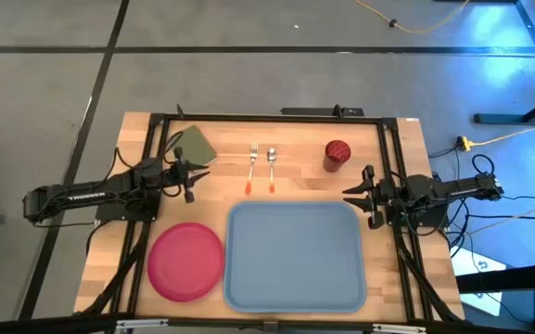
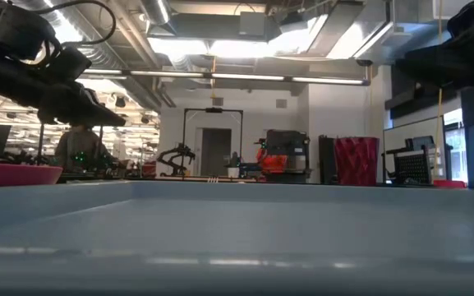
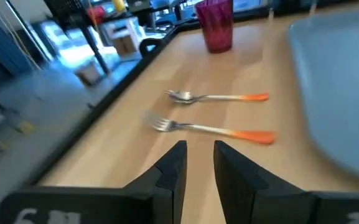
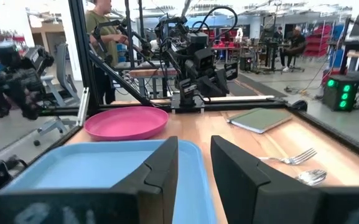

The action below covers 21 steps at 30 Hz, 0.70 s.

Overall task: Pick and place plate/cup/fork/spoon on tray
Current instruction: Put the red glass on the blue serving tray

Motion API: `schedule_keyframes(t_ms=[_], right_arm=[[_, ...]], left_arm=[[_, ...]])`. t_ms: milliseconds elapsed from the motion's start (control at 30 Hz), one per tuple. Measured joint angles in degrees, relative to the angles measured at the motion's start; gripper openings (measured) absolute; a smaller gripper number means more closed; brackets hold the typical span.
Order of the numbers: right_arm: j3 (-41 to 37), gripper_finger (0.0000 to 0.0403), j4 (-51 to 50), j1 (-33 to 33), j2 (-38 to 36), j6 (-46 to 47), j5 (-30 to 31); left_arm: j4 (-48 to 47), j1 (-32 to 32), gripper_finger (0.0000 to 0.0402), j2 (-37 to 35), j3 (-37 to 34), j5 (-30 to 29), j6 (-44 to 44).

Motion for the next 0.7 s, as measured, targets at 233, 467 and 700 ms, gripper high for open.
schedule_keyframes(t_ms=[233,467,700], right_arm=[[0.0,0.0101,6.3,-0.1,0.0,-1.2,3.0],[0.0,0.0101,22.2,-0.1,0.0,-13.4,8.6],[1.3,0.0101,39.7,-0.1,0.4,-31.9,2.4]], left_arm=[[3.0,-0.1,0.0073,0.0,0.0,4.1,-19.0],[8.7,-0.1,0.0073,0.0,0.0,4.6,-30.6],[13.5,-0.1,0.0073,0.0,0.0,3.2,-35.8]])
